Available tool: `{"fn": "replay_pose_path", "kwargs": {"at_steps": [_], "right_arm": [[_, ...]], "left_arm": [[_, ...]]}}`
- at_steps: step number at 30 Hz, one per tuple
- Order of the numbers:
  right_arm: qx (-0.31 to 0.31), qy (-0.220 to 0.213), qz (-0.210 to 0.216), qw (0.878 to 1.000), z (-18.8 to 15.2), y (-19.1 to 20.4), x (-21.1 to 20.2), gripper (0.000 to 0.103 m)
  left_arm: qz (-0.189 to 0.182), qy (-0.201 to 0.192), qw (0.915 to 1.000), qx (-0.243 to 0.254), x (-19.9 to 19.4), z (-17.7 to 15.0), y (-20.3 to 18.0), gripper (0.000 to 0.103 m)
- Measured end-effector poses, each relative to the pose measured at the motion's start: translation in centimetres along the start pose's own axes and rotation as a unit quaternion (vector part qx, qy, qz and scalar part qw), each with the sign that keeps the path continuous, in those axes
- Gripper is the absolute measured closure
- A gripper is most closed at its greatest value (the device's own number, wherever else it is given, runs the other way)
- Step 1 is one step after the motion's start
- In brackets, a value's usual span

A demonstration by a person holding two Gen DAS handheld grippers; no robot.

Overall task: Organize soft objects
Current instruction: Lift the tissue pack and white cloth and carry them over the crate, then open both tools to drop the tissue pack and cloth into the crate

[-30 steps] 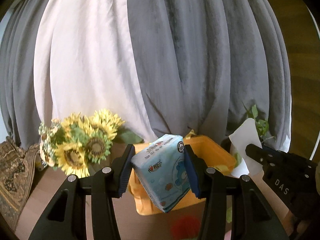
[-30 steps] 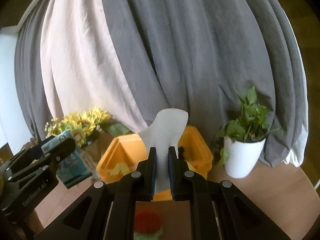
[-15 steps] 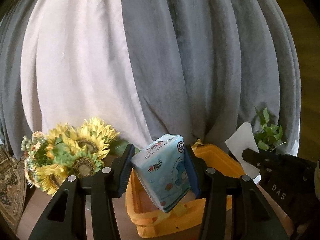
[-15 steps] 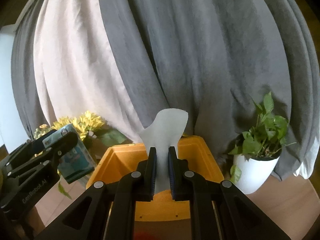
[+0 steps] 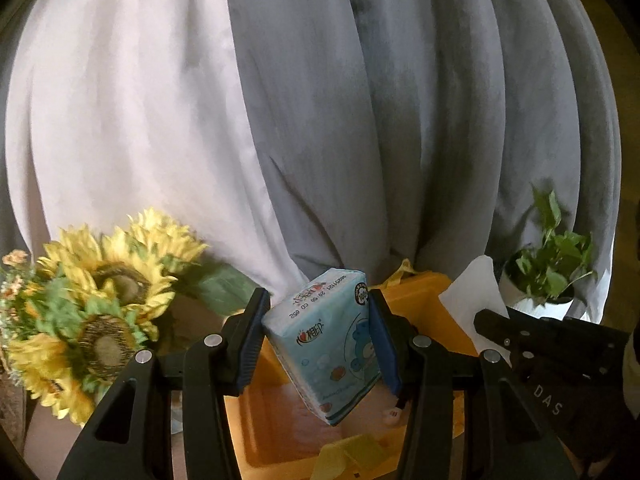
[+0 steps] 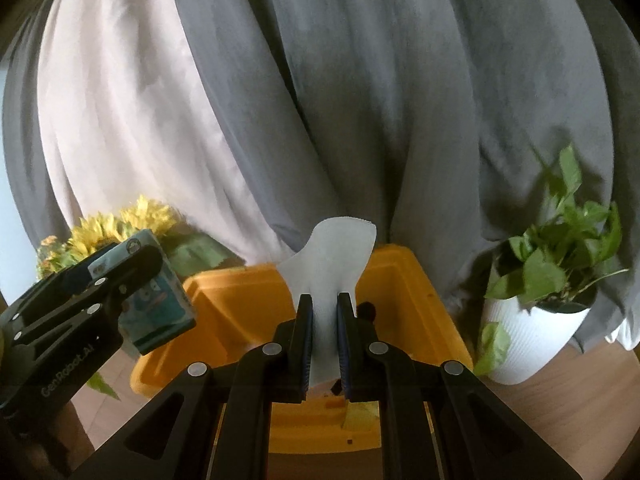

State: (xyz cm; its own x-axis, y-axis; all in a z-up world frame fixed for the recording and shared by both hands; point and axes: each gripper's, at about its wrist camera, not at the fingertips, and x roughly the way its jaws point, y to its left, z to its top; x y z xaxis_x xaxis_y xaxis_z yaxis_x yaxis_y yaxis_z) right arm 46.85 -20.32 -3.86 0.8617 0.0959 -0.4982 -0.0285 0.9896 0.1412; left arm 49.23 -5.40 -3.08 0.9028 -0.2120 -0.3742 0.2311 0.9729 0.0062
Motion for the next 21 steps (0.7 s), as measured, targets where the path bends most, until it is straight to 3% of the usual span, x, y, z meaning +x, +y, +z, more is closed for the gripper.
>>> {"fn": "replay_pose_path", "kwargs": {"at_steps": [13, 16, 17, 18, 20, 21], "right_arm": [[0.002, 0.048, -0.008, 0.999, -1.1, -1.2, 4.6, 0.091], [-0.001, 0.051, -0.012, 0.999, -1.0, -1.2, 5.0, 0.09], [-0.002, 0.053, -0.013, 0.998, -1.0, -1.2, 5.1, 0.089], [0.0, 0.055, -0.012, 0.998, -0.9, -1.2, 5.3, 0.086], [0.006, 0.062, -0.01, 0.998, -0.9, -1.4, 5.6, 0.061], [0.01, 0.062, -0.012, 0.998, -0.8, -1.5, 5.7, 0.06]], "left_arm": [[-0.016, 0.062, 0.9977, 0.02, 5.5, -1.8, -0.6, 0.051], [-0.016, 0.065, 0.9976, 0.019, 5.9, -1.9, -0.4, 0.042], [-0.012, 0.065, 0.9976, 0.019, 5.9, -1.9, -0.4, 0.033], [-0.009, 0.065, 0.9977, 0.018, 5.9, -1.9, -0.3, 0.03], [-0.005, 0.062, 0.9979, 0.017, 5.7, -1.8, -0.1, 0.03], [-0.002, 0.062, 0.9979, 0.017, 5.6, -1.8, -0.1, 0.03]]}}
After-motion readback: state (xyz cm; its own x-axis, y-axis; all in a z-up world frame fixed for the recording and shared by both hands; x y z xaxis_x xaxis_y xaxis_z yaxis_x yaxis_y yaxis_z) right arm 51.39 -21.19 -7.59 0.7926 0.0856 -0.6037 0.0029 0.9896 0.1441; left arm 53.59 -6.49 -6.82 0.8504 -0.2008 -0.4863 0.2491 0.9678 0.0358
